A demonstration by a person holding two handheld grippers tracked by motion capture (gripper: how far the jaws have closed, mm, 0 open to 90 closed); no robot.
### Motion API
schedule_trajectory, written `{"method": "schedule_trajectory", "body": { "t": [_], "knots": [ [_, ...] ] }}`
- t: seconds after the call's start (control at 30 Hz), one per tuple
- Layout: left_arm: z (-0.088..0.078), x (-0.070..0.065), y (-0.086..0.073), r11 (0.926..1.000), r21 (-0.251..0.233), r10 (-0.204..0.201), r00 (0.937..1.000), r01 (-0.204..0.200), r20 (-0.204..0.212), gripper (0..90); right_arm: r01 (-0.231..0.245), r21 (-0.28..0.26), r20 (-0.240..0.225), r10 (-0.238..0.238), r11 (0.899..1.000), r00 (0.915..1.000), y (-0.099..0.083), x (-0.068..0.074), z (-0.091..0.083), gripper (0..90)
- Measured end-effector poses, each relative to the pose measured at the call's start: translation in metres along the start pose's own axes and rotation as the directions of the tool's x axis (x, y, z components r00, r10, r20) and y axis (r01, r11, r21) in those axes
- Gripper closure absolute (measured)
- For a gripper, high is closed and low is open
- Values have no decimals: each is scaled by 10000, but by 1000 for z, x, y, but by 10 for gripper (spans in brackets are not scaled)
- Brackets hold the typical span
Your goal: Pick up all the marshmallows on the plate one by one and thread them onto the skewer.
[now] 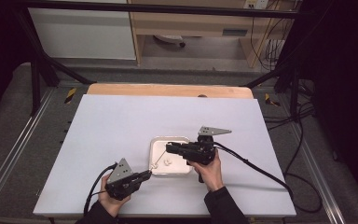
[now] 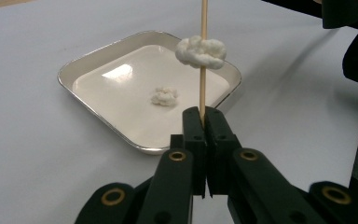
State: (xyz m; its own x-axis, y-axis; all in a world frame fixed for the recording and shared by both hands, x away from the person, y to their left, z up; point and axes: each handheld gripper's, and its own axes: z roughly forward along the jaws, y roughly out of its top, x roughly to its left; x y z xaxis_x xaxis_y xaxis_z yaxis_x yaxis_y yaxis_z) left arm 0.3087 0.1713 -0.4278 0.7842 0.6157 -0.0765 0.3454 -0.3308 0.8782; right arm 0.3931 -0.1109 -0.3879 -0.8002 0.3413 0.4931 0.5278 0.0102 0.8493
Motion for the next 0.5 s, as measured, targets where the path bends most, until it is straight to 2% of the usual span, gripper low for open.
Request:
{"method": "schedule_trajectory", "body": {
  "t": [0.5],
  "knots": [
    [2,-3,-1,9999,21,127,9999,-127,34,885,169,-43,100,-169,9998,9998,-7,3,0,796]
  ]
}}
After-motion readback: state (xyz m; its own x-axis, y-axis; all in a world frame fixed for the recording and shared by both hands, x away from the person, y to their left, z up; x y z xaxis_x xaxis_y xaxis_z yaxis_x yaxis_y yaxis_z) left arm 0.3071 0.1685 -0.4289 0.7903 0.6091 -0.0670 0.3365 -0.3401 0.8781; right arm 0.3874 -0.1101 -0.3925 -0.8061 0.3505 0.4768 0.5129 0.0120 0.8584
